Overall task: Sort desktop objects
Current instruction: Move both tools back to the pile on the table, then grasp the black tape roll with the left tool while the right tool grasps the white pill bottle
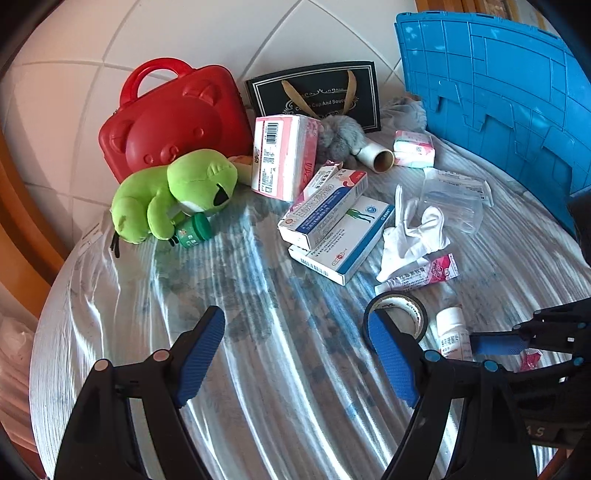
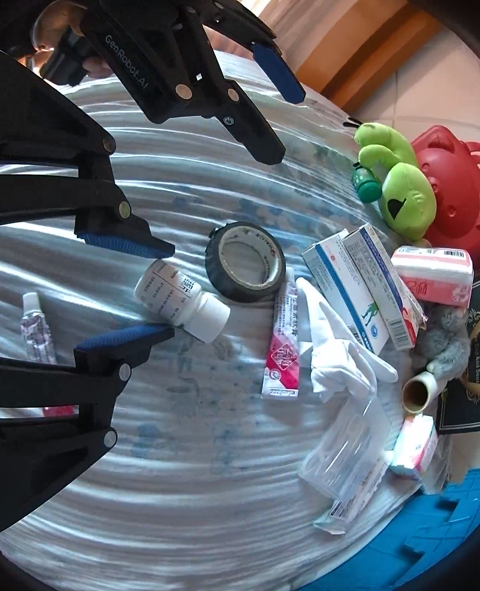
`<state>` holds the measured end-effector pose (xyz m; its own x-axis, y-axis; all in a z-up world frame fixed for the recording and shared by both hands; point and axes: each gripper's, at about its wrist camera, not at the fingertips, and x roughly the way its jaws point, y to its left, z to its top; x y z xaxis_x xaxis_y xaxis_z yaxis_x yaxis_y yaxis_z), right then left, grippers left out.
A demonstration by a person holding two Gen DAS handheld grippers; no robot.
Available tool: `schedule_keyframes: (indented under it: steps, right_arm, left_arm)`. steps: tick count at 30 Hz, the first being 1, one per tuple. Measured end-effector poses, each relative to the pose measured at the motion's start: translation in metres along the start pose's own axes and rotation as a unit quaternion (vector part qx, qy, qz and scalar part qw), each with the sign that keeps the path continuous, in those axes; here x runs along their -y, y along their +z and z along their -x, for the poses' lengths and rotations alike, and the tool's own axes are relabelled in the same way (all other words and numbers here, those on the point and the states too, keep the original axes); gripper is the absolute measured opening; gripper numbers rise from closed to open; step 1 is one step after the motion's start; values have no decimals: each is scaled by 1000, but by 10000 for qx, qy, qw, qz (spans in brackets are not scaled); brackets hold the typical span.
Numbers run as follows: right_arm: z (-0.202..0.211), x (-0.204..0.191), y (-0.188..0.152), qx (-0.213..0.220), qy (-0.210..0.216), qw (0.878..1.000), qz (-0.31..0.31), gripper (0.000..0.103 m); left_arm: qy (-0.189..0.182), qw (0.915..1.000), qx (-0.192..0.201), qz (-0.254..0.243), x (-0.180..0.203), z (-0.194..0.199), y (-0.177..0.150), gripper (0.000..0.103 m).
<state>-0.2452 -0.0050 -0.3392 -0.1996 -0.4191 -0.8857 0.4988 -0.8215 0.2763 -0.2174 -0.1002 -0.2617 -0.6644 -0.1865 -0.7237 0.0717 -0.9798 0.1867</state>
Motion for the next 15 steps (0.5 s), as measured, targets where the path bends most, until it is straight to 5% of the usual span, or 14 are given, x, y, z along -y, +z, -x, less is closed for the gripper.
schedule_keyframes:
  steps: [5, 15]
  right_arm:
    - [-6, -4, 6, 64, -209, 9990, 387, 31]
    - [20, 37, 8, 108, -250, 9996, 86, 29]
  left_arm:
    - [-234, 9996, -60, -157, 14, -10, 1, 80]
    - [-981, 9945, -374, -25, 43, -45, 2, 80]
